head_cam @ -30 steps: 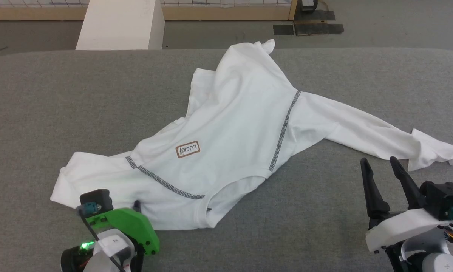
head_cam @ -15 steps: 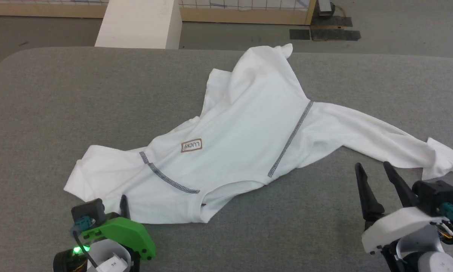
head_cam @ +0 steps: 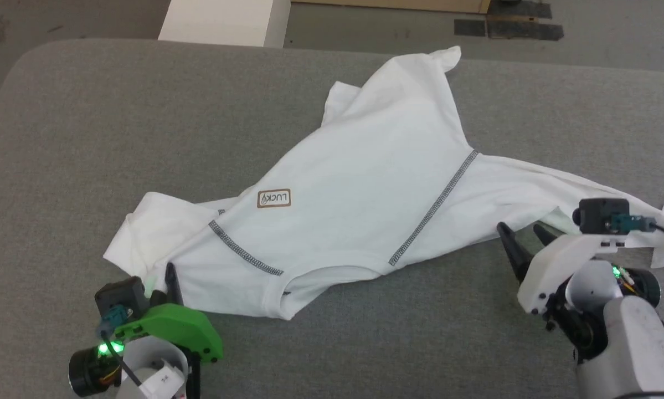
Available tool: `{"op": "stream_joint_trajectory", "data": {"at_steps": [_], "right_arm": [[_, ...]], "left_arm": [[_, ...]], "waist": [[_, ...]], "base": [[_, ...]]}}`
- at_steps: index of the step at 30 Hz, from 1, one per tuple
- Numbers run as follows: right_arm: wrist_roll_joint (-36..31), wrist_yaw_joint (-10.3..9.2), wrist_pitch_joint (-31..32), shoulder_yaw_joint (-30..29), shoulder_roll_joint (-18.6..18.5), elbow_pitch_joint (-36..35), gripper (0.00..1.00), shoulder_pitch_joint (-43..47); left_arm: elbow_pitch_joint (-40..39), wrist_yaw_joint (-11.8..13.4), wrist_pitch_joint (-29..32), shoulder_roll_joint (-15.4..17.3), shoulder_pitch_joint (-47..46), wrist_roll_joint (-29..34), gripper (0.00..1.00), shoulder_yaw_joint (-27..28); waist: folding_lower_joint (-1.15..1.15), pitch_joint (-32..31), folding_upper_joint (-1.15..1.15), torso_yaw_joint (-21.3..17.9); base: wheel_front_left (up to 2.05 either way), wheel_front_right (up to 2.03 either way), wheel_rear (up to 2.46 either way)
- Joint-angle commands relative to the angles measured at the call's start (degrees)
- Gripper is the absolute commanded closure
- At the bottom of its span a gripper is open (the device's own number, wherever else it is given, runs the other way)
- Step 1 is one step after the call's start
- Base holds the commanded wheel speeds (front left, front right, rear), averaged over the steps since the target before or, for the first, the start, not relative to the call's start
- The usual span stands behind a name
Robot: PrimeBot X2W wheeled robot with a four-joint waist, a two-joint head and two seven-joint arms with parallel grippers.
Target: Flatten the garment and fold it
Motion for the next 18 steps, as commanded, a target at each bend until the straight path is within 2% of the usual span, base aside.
{"op": "stream_joint_trajectory", "data": {"at_steps": [1, 6, 7, 8, 9, 10, 18], "right_arm": [[-0.05, -0.09, 0.69, -0.78, -0.06, 1.42, 0.0, -1.63], [-0.39, -0.09, 0.49, -1.88, -0.06, 5.79, 0.0, -5.62], [-0.5, -0.09, 0.17, -1.98, -0.06, 6.43, 0.39, -6.11], [-0.57, -0.09, -0.17, -1.92, -0.06, 6.76, 0.58, -6.38], [-0.58, -0.09, -1.07, -1.91, -0.06, 6.87, 0.95, -6.61], [-0.68, -0.09, -1.74, -1.94, -0.06, 6.93, 1.0, -6.59], [1.68, -0.09, -7.87, -1.64, -0.06, 1.45, 1.0, -1.43]], "left_arm": [[0.08, 0.23, -0.51, -0.22, -1.3, 0.36, 1.0, -0.26], [0.86, 0.17, -0.87, -0.85, -2.32, 0.06, 1.0, -1.11], [1.04, 0.18, -0.98, -0.9, -2.43, 0.04, 1.0, -1.23], [1.18, 0.19, -1.05, -0.94, -2.48, 0.02, 1.0, -1.31], [1.38, 0.18, -1.1, -0.97, -2.53, -0.05, 1.0, -1.39], [1.54, 0.17, -1.17, -0.99, -2.54, -0.14, 1.0, -1.4], [0.89, -0.24, -1.7, -0.15, -1.38, -0.89, 1.0, -1.06]], "waist": [[0.0, 1.34, 0.0, 0.93], [0.0, 2.46, 0.0, 1.47], [0.0, 2.55, 0.0, 1.51], [0.0, 2.57, 0.0, 1.53], [0.0, 2.52, 0.0, 1.53], [0.0, 2.36, 0.0, 1.49], [0.0, -1.87, 0.0, -0.02]], "base": [[0.0, 0.0, 0.0], [0.0, 0.0, 0.0], [0.0, 0.0, 0.0], [0.0, 0.0, 0.0], [0.0, 0.0, 0.0], [0.0, 0.0, 0.0], [0.0, 0.0, 0.0]]}}
